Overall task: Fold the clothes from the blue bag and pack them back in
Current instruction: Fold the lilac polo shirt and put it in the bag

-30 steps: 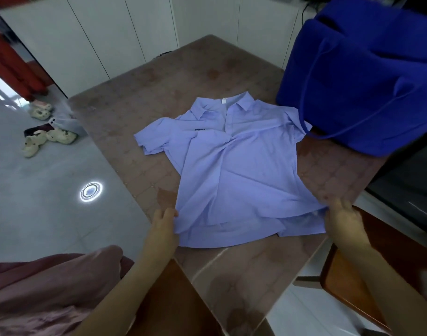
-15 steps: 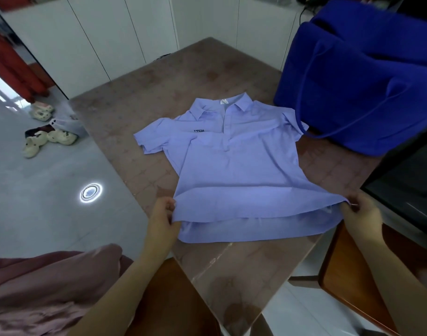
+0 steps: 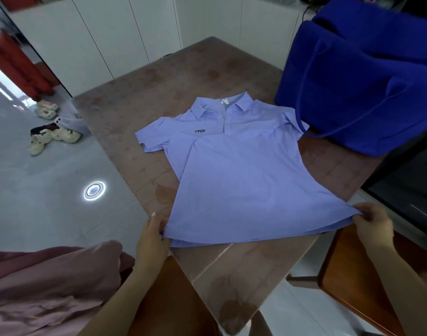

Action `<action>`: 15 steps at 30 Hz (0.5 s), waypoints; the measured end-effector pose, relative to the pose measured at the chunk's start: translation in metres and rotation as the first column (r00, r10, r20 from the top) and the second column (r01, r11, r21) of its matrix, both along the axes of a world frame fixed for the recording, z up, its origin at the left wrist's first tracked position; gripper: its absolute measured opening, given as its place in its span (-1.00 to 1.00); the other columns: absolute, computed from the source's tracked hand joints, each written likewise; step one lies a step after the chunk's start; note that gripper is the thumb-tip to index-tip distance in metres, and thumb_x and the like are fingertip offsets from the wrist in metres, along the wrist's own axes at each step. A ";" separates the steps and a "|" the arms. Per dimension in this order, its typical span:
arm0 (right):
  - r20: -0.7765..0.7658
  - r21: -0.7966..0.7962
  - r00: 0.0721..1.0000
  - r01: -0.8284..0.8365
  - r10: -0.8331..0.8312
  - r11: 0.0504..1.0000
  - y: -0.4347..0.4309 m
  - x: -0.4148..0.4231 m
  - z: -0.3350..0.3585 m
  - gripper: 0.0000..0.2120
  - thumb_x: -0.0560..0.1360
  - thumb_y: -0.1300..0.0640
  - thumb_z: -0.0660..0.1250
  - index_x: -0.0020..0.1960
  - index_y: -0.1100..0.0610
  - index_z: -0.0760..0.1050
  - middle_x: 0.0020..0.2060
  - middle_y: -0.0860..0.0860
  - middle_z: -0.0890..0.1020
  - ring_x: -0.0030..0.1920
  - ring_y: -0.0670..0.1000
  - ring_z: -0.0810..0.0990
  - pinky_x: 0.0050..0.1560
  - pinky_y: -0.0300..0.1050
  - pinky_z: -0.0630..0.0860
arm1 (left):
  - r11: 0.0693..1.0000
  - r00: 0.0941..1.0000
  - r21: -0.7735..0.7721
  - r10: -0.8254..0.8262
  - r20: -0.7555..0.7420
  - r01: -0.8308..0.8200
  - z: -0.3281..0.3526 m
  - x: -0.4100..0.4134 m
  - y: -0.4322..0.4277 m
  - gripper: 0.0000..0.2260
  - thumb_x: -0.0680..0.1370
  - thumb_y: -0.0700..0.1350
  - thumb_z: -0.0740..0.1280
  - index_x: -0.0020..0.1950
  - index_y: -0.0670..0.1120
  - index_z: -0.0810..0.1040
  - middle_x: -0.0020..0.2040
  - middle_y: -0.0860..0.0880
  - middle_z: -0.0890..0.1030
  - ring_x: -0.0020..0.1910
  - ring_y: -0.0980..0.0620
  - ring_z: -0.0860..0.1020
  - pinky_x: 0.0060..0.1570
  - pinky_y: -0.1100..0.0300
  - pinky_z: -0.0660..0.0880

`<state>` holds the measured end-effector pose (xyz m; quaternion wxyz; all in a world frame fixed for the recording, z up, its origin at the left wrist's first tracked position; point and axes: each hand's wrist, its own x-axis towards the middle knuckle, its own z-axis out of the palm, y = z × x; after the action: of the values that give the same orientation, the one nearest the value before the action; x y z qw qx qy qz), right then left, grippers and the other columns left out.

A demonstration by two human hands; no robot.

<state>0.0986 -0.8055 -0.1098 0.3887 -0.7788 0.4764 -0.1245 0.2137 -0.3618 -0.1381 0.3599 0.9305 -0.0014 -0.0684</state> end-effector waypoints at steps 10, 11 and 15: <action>-0.079 -0.076 0.937 -0.347 0.341 0.935 -0.013 -0.007 -0.006 -0.71 0.49 0.33 0.25 0.05 -0.03 0.51 -0.09 -0.09 0.59 -0.04 0.01 0.59 -0.11 -0.19 0.47 | 0.948 0.926 -0.001 -0.312 0.213 0.319 -0.011 -0.017 0.035 -0.49 0.40 -0.41 0.37 -0.10 0.27 0.51 0.04 0.41 0.43 -0.01 0.30 0.48 -0.12 0.46 0.42; -0.078 -0.093 0.935 -0.351 0.345 0.932 -0.014 -0.007 -0.003 -0.70 0.49 0.35 0.23 0.06 -0.01 0.52 -0.05 -0.06 0.59 -0.04 0.02 0.58 -0.10 -0.17 0.47 | 0.956 0.931 0.007 -0.286 0.227 0.292 -0.011 -0.013 0.040 -0.53 0.39 -0.43 0.38 -0.13 0.20 0.53 0.04 0.38 0.43 -0.02 0.26 0.49 -0.13 0.48 0.41; -0.114 -0.052 0.945 -0.312 0.305 0.949 -0.018 -0.006 0.004 -0.68 0.52 0.40 0.15 0.06 0.09 0.56 -0.01 0.05 0.57 -0.14 0.28 0.59 -0.26 -0.03 0.53 | 0.977 0.930 0.030 -0.211 0.300 0.212 0.004 0.007 0.058 -0.73 0.39 -0.40 0.36 -0.17 -0.02 0.60 0.05 0.22 0.44 0.00 0.32 0.46 -0.13 0.50 0.37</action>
<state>0.0931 -0.8237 -0.1054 0.3507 -0.8622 0.3637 -0.0376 0.2205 -0.3035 -0.1342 0.3471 0.9240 -0.1564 0.0357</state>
